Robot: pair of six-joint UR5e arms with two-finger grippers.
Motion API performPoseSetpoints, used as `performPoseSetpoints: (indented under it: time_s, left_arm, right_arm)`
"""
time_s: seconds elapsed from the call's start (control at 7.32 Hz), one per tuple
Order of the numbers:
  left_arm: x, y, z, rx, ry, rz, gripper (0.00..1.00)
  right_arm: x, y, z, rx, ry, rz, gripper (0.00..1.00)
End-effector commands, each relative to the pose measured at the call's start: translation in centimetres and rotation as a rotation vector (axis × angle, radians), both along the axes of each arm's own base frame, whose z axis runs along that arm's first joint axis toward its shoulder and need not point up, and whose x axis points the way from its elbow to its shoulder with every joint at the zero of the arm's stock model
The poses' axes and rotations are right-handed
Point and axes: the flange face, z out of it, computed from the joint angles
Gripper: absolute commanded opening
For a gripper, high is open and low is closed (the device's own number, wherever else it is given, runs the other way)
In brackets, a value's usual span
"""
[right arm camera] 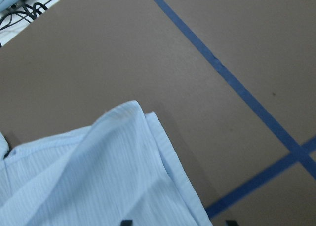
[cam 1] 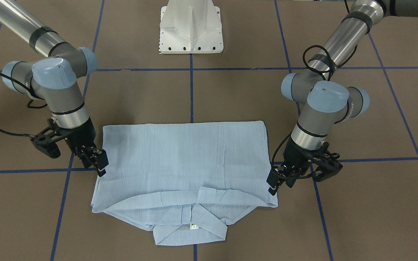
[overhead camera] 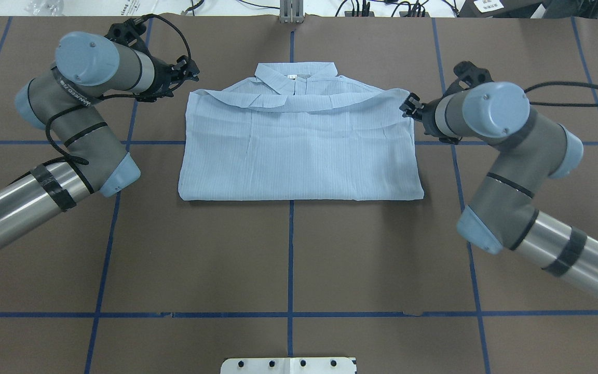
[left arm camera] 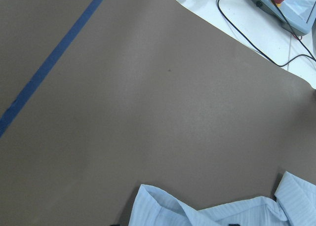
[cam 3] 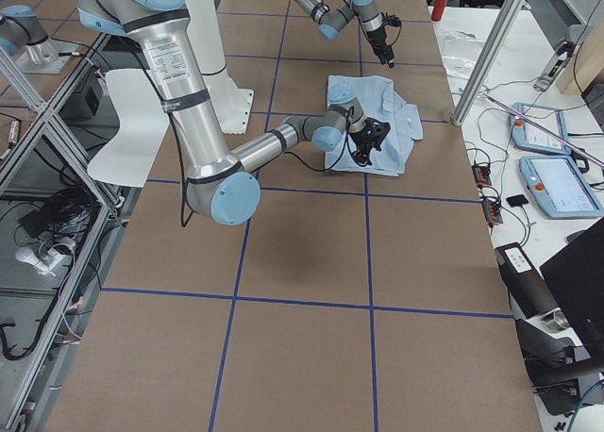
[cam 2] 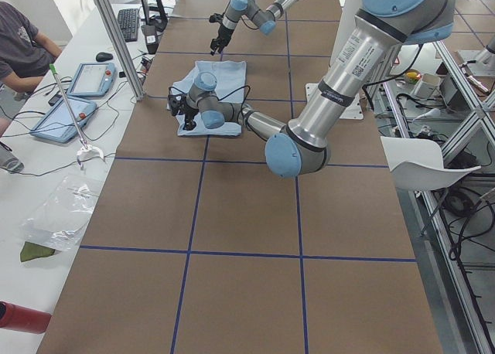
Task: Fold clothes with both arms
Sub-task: 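Release the hem and move the right gripper down the folded side edge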
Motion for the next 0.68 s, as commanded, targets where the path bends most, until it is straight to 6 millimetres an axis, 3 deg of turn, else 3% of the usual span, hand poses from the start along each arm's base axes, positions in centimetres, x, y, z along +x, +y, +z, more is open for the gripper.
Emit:
performPoseSetpoints:
  time_s: [0.0, 0.55]
  left_arm:
    - [-0.4, 0.3, 0.3, 0.002, 0.001, -0.002, 0.78]
    - [-0.5, 0.3, 0.3, 0.004, 0.001, -0.008, 0.78]
  right_arm:
    - [-1.4, 6.6, 1.8, -0.062, -0.029, -0.038, 0.71]
    - [-2.8, 7.8, 2.3, -0.072, -0.021, -0.069, 0.7]
